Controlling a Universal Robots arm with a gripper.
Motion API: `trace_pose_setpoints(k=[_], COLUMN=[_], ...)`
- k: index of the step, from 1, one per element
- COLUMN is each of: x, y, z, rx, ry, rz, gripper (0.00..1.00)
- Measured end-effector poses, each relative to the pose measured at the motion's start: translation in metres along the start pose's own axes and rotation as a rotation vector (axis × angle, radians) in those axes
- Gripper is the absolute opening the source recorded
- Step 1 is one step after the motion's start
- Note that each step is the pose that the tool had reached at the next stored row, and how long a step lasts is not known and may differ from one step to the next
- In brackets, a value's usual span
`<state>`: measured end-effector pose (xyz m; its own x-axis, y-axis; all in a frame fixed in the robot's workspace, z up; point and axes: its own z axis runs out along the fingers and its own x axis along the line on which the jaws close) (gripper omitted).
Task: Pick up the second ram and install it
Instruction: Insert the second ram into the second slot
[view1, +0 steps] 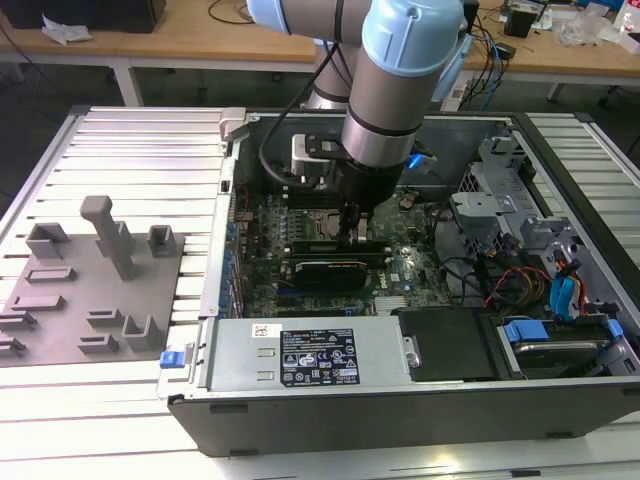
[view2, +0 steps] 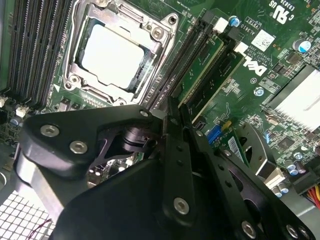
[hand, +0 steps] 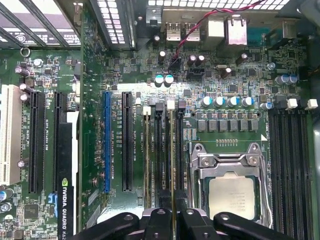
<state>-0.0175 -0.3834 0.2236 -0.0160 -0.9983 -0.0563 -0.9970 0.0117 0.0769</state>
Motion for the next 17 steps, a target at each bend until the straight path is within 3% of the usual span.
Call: trace_pose_setpoints(k=[3, 5, 8, 10, 11, 13, 17], x=[-0.0002, -0.0001, -0.0009, -0.0035, -0.0043, -0.0048, -0.0048], y=[-0.0003, -0.0002, 0.0011, 0.0025, 0.0027, 0.0030, 0.0031], z=[0.0005, 0.0004, -0.0146, -0.0310, -0.0357, -0.0398, -0.0400], rx=[0.0009, 0.0002, 0.0011, 0.0015, 0.0015, 0.0017, 0.0017], ry=[-0.0009, -0.0006, -0.0004, -0.0004, -0.0003, -0.0001, 0.0000], rz=[0.000, 0.000, 0.000, 0.000, 0.000, 0.000, 0.000], gripper=[0.13, 0.21, 0.21, 0.21, 0.13, 0.11, 0.11])
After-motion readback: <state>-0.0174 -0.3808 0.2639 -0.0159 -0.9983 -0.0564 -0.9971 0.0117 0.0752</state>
